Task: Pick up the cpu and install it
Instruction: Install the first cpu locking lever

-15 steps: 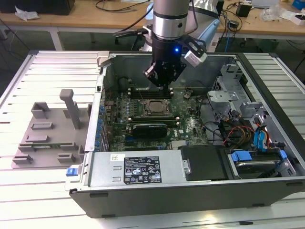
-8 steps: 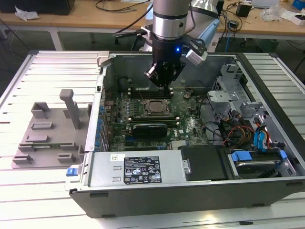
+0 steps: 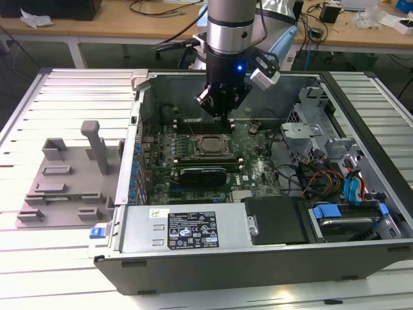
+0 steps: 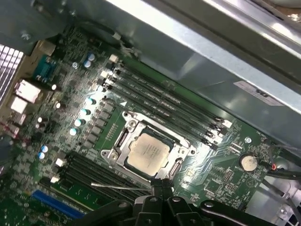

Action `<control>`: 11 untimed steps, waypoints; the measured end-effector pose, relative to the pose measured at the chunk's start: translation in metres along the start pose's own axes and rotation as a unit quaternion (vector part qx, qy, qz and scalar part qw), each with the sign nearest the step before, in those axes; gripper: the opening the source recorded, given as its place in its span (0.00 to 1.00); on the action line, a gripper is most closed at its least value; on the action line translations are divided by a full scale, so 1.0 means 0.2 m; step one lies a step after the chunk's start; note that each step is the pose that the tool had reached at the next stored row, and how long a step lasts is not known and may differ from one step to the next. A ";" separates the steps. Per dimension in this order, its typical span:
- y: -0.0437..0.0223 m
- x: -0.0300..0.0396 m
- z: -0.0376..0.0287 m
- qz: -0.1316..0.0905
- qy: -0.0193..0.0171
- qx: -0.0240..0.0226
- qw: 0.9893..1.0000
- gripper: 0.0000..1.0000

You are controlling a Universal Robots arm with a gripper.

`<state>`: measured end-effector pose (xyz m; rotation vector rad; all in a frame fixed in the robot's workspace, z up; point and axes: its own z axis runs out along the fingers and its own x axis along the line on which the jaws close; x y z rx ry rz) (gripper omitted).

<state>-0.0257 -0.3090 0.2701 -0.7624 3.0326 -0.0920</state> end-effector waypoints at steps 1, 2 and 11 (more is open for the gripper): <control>0.000 0.000 0.000 0.005 -0.001 -0.003 1.000 0.11; 0.000 0.000 0.000 0.009 -0.002 -0.005 1.000 0.11; 0.001 0.000 0.021 0.072 0.023 -0.023 0.997 0.11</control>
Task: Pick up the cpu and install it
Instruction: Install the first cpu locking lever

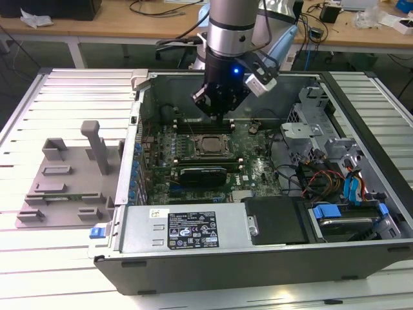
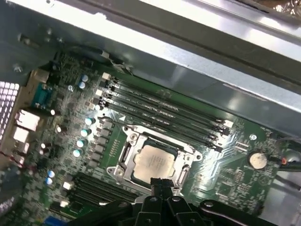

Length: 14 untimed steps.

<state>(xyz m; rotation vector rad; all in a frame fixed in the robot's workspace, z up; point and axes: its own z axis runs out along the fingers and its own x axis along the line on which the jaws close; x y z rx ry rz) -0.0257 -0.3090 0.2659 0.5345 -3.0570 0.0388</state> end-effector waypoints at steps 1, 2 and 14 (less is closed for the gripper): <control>0.000 0.000 0.002 0.006 0.002 -0.001 1.000 0.11; 0.000 0.000 0.006 0.017 0.006 -0.003 1.000 0.11; 0.000 0.000 0.011 0.107 0.008 -0.007 0.994 0.11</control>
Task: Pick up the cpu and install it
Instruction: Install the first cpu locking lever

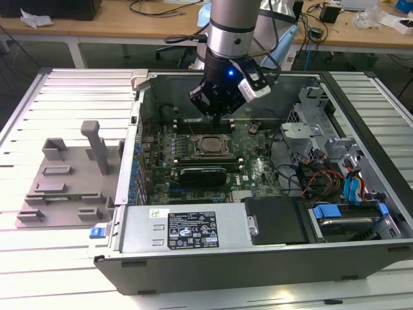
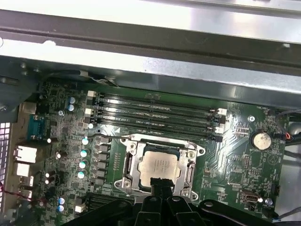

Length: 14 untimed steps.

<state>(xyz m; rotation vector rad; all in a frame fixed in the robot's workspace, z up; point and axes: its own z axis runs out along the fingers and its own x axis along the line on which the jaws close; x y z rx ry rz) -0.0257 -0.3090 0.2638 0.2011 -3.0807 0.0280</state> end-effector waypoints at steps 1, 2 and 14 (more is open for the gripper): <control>0.000 0.000 0.000 0.000 0.000 0.000 1.000 0.11; 0.000 0.000 0.000 0.000 0.000 0.000 1.000 0.11; 0.016 0.091 0.006 0.000 0.000 0.000 1.000 0.11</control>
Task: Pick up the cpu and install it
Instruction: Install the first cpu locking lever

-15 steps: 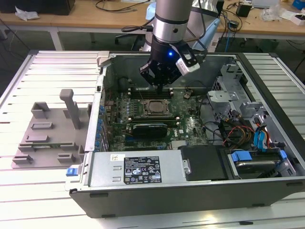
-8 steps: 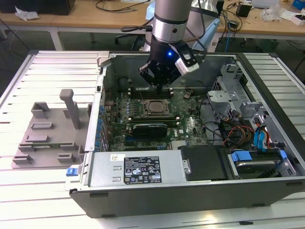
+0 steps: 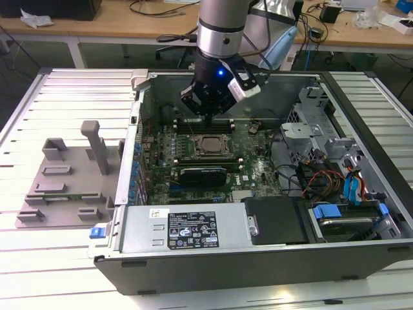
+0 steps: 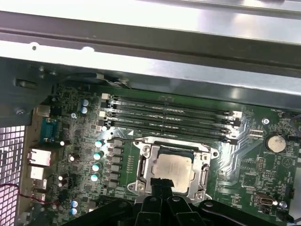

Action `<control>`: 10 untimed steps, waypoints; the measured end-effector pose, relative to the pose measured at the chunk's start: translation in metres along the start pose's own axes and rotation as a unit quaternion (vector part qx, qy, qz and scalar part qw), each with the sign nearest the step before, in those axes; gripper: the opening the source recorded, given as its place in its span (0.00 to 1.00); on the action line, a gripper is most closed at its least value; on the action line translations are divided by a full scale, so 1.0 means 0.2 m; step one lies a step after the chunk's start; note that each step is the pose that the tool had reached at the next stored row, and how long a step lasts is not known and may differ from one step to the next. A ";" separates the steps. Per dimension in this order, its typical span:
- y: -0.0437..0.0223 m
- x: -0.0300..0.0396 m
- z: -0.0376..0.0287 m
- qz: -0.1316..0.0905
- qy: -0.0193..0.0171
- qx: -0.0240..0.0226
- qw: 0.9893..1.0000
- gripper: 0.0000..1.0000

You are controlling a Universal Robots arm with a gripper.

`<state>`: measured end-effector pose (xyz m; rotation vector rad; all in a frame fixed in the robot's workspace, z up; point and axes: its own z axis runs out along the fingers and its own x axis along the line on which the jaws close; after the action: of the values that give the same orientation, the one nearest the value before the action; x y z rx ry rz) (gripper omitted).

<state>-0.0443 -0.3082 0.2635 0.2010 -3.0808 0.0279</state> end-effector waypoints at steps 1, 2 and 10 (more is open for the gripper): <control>0.001 0.005 0.000 0.000 0.000 0.000 1.000 0.11; 0.002 0.011 0.001 0.000 0.000 0.000 1.000 0.11; 0.034 0.079 0.010 0.000 0.000 0.000 1.000 0.11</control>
<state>-0.0609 -0.3035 0.2622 0.2010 -3.0808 0.0279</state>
